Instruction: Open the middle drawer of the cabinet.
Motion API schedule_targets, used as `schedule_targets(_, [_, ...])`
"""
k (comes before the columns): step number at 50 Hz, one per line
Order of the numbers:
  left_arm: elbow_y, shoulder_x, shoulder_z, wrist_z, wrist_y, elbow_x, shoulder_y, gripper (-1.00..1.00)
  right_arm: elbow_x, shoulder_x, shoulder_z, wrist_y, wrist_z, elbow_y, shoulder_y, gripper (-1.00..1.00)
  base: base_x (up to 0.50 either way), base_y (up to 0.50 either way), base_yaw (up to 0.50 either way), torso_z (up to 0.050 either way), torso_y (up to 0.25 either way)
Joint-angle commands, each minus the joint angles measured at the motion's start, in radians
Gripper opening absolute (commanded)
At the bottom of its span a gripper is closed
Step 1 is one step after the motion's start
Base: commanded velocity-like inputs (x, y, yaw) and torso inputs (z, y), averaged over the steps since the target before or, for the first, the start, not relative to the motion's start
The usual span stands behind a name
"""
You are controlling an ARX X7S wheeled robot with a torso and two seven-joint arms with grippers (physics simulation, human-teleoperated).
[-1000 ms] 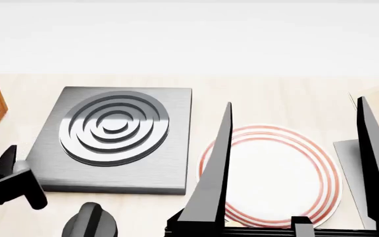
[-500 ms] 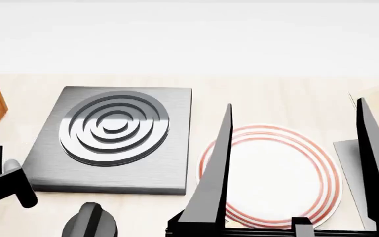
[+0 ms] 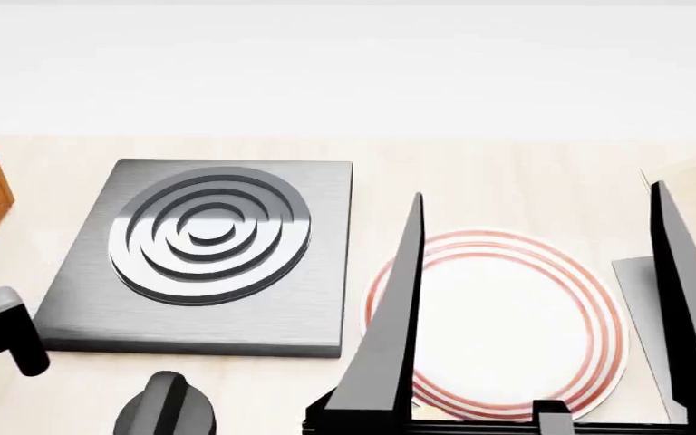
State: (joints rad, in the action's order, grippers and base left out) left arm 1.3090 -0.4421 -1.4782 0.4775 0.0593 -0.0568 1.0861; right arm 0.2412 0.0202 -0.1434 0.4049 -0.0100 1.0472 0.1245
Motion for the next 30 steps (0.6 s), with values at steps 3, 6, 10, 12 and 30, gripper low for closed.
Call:
schedule_targets(3, [-0.001, 0.014, 0.001, -0.045, -0.018, 0.032, -0.002, 1.0, 0.026, -0.02, 0.019, -0.006, -0.028, 0.0, -0.001, 1.0, 0.0, 0.0, 0.0, 0.0, 0.0])
schedule_targets(6, [-0.001, 0.013, -0.005, -0.045, -0.016, 0.035, -0.006, 1.0, 0.025, -0.02, 0.02, -0.007, -0.029, 0.0, -0.002, 1.0, 0.0, 0.0, 0.0, 0.0, 0.0])
schedule_targets(10, [-0.001, 0.009, -0.01, -0.046, -0.011, 0.039, -0.005, 1.0, 0.026, -0.02, 0.019, -0.007, -0.03, 0.0, -0.003, 1.0, 0.0, 0.0, 0.0, 0.0, 0.0])
schedule_targets(12, [-0.001, 0.006, -0.012, -0.046, -0.011, 0.041, -0.005, 1.0, 0.027, -0.02, 0.02, -0.007, -0.03, 0.0, -0.003, 1.0, 0.0, 0.0, 0.0, 0.0, 0.0])
schedule_targets(30, [-0.001, -0.012, -0.012, -0.051, -0.024, 0.056, -0.012, 1.0, 0.03, -0.02, 0.013, -0.003, -0.028, 0.0, -0.005, 1.0, 0.0, 0.0, 0.0, 0.0, 0.0])
